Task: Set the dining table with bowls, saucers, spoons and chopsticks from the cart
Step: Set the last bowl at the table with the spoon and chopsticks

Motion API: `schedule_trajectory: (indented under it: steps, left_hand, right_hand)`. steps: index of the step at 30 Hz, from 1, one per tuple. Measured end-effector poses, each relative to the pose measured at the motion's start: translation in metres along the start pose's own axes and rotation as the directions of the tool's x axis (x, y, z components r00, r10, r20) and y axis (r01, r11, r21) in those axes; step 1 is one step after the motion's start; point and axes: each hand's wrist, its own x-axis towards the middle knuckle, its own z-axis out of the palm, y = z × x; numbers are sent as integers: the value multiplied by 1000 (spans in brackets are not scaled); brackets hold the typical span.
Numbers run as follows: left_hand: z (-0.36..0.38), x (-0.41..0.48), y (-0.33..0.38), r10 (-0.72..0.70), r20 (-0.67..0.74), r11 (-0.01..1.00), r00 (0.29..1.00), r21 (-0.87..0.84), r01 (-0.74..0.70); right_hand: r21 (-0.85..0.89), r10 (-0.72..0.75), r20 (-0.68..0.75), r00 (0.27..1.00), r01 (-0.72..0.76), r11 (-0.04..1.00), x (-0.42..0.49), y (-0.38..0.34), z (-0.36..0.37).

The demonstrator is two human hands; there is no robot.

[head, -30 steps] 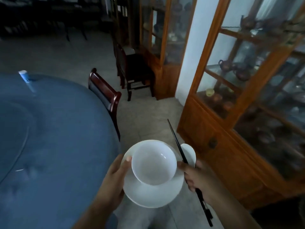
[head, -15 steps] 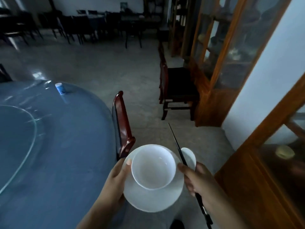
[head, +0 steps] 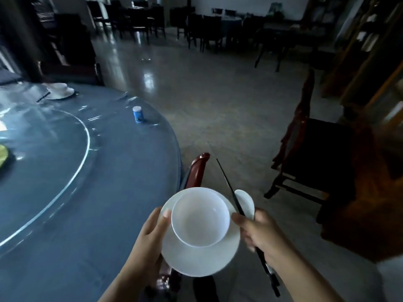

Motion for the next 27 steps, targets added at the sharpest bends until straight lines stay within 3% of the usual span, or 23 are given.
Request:
schedule_trajectory:
  steps: [7,12,20,27]
  left_hand:
    - [-31,109,14,-5,-214,997,977,-75,-12]
    - [-59,134,19,-24,-408,985,913,-166,-48]
    - [-101,132,0,-205,-612,942,764,-335,-16]
    - [-126,139,-27,-365,-728,892,581,-452,-5]
  right_hand:
    - [-219,86,145,986,-53,974,167,-46,43]
    - [-296,56,347,936,52,954,246,-77,97]
    - [-449,177,670,721,204,870,327,-81,202]
    - [-518,289,783,551,319,794,368,-46,280]
